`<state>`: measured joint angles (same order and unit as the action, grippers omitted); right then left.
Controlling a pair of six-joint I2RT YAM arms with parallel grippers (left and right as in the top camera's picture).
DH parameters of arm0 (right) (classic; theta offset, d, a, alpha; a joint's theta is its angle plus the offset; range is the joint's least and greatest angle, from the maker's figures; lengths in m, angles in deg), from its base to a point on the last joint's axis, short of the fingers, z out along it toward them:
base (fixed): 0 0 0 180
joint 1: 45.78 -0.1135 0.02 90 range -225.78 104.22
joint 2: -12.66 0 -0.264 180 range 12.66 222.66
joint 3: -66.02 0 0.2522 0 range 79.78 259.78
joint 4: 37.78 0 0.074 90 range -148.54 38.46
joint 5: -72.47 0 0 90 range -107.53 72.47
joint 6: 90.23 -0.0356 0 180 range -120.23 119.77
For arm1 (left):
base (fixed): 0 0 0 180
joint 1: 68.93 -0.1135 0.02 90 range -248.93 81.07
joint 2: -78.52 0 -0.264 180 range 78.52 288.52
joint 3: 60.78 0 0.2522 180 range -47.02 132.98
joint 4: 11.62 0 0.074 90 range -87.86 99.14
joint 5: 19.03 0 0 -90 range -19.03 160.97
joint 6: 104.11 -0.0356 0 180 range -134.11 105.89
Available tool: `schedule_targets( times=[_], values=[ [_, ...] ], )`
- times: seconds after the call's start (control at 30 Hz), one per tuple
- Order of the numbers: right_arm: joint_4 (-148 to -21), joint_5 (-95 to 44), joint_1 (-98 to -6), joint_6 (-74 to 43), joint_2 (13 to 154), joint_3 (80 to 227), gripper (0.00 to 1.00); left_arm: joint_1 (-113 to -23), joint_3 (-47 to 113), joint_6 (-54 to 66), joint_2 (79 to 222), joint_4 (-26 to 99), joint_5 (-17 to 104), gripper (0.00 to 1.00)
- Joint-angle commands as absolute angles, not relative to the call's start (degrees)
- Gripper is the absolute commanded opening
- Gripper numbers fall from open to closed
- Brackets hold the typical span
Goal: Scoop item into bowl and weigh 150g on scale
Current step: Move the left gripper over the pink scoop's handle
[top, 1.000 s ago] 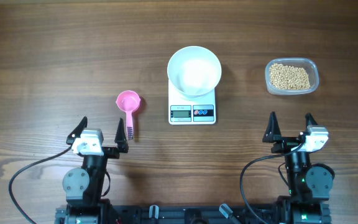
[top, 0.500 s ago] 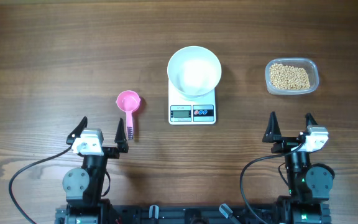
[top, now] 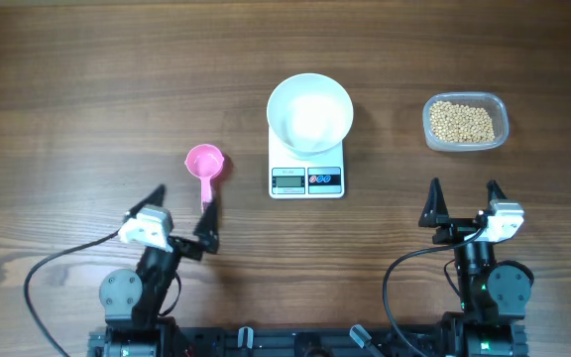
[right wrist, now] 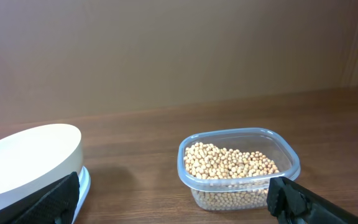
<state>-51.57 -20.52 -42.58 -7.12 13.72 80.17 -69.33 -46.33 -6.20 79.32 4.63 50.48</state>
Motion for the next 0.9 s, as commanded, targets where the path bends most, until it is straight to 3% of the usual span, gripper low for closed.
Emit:
schedule_targets(
  times=[0.0,0.23,0.47,0.57,0.7,0.87],
  values=[
    [-51.5,-21.6,-42.4,-8.1,14.0,80.1,1.00,-69.0,-46.7,1.8,78.9,2.8,38.8,1.00],
    [-51.5,-21.6,-42.4,-8.1,14.0,80.1,1.00,-69.0,-46.4,2.9,78.9,-14.9,34.6,1.00],
    [-51.5,-21.6,-42.4,-8.1,14.0,80.1,1.00,-69.1,-38.7,2.6,81.4,-13.1,35.0,1.00],
    [-51.5,-21.6,-42.4,-8.1,14.0,80.1,1.00,-69.1,-31.2,-1.8,88.3,-6.9,35.0,1.00],
    [-51.5,-21.6,-42.4,-8.1,14.0,80.1,1.00,-69.1,-16.6,-3.5,102.0,11.6,40.1,1.00],
    [-51.5,-21.6,-42.4,-8.1,14.0,80.1,1.00,-69.1,0.1,-3.3,118.4,30.7,38.2,1.00]
  ],
)
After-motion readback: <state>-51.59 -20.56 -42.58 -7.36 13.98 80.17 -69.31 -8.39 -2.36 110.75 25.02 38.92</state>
